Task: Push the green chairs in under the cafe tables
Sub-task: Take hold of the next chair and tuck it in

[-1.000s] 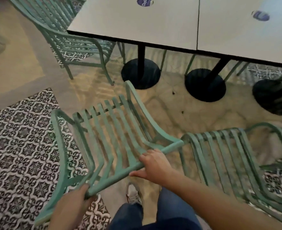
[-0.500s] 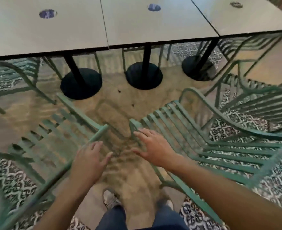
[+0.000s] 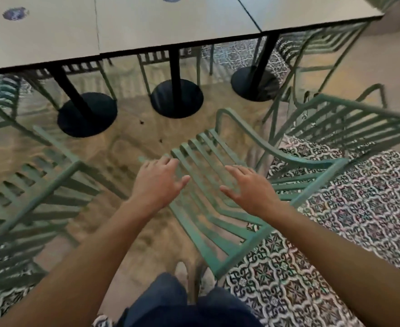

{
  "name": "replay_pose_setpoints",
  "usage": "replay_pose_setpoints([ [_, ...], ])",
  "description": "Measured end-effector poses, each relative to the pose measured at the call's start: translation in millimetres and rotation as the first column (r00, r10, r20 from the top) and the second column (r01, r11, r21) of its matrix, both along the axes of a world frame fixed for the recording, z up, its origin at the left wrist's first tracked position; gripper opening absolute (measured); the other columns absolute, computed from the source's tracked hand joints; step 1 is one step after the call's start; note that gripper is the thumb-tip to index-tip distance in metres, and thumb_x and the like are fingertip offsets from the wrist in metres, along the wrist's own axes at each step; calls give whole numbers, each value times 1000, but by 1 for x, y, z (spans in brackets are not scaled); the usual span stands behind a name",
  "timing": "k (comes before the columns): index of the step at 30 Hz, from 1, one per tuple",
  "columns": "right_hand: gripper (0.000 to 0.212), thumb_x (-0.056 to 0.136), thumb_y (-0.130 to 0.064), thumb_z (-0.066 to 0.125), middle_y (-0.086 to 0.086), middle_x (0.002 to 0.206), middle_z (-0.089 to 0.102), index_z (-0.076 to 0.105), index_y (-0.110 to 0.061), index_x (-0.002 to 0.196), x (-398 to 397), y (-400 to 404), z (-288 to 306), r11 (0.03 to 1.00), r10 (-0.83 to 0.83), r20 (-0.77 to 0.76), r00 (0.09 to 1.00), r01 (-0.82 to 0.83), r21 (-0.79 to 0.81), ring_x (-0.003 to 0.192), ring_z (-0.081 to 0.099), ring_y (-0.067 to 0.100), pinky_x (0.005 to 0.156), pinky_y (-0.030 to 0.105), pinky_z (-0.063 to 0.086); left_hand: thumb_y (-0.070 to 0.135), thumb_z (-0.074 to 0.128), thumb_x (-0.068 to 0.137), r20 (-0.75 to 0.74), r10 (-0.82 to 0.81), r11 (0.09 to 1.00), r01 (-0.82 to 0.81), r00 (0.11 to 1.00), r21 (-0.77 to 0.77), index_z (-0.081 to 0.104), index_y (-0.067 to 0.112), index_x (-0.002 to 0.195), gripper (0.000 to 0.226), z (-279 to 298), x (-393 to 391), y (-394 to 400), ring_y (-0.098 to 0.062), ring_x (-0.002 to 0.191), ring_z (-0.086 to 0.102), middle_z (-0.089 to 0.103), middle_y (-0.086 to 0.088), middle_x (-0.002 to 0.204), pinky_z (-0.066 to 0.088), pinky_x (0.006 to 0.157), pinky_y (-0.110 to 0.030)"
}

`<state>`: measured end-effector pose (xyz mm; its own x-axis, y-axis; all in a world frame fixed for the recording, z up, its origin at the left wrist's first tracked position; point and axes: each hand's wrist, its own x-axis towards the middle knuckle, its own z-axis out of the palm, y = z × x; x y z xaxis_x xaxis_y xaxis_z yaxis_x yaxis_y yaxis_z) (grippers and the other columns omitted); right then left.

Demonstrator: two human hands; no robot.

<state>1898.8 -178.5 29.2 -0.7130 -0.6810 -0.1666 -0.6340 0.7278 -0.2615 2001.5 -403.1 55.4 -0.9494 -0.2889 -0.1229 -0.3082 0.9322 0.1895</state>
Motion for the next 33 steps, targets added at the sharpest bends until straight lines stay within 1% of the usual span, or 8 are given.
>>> replay_pose_setpoints([
  [8, 70, 89, -68, 33, -2, 146, 43, 35, -26, 145, -35, 90, 8, 980, 43, -58, 997, -31, 197, 135, 39, 18, 110, 34, 30, 66, 36, 91, 158, -240, 970, 229, 958, 82, 42, 24, 138, 64, -25, -10, 107, -24, 128, 45, 51, -1, 137, 28, 113, -46],
  [11, 82, 81, -79, 20, -4, 146, 42, 34, -29, 144, -59, 123, 2, 967, 65, -38, 997, -54, 247, 136, 38, 18, 113, 39, 31, 69, 36, 89, 225, -283, 958, 262, 932, 120, 39, 24, 141, 69, -34, 1, 156, -25, 131, 41, 47, -1, 140, 24, 114, -47],
  [17, 87, 71, -91, 21, -7, 145, 44, 42, -39, 137, -113, 192, -18, 861, 279, 185, 942, -331, 385, 132, 40, 17, 112, 47, 33, 65, 39, 90, 363, -134, 969, 46, 922, 243, 42, 22, 131, 59, -62, 7, 239, -27, 113, 52, 53, -3, 126, 42, 98, -47],
  [19, 83, 71, -87, 22, -10, 142, 47, 48, -38, 133, -114, 197, -23, 861, 308, 160, 938, -346, 372, 133, 39, 15, 114, 42, 27, 55, 39, 95, 321, -17, 969, -63, 947, 240, 43, 22, 123, 44, -72, 10, 244, -26, 107, 55, 56, -1, 120, 46, 84, -40],
  [22, 86, 69, -84, 6, -14, 126, 57, 55, -37, 123, -111, 199, -31, 881, 329, 67, 942, -332, 336, 122, 47, 11, 112, 35, 31, 51, 37, 97, 216, 75, 979, -112, 974, 169, 44, 24, 116, 34, -84, 14, 250, -23, 96, 59, 59, 3, 109, 37, 63, -33],
  [25, 72, 78, -78, 14, -15, 112, 60, 60, -33, 112, -105, 201, -42, 915, 310, 5, 951, -300, 269, 113, 51, 11, 107, 34, 34, 55, 37, 95, 148, 49, 993, -65, 988, 104, 46, 24, 112, 37, -97, 18, 247, -24, 82, 64, 62, 4, 96, 42, 58, -34],
  [28, 62, 89, -67, 19, -12, 100, 64, 67, -29, 98, -109, 198, -51, 978, 170, -19, 985, -167, 121, 98, 54, 12, 95, 35, 44, 58, 37, 90, 75, -7, 998, 2, 997, 68, 46, 25, 102, 36, -112, 19, 244, -24, 53, 61, 63, 4, 73, 45, 42, -34],
  [33, 64, 75, -80, 29, -15, 98, 57, 61, -31, 102, -118, 205, -47, 954, 261, 18, 965, -261, 150, 97, 51, 9, 96, 32, 43, 50, 49, 87, -5, -94, 995, 94, 996, 25, 45, 24, 82, 28, -112, 14, 239, -17, 37, 52, 58, 7, 58, 32, 35, -26],
])
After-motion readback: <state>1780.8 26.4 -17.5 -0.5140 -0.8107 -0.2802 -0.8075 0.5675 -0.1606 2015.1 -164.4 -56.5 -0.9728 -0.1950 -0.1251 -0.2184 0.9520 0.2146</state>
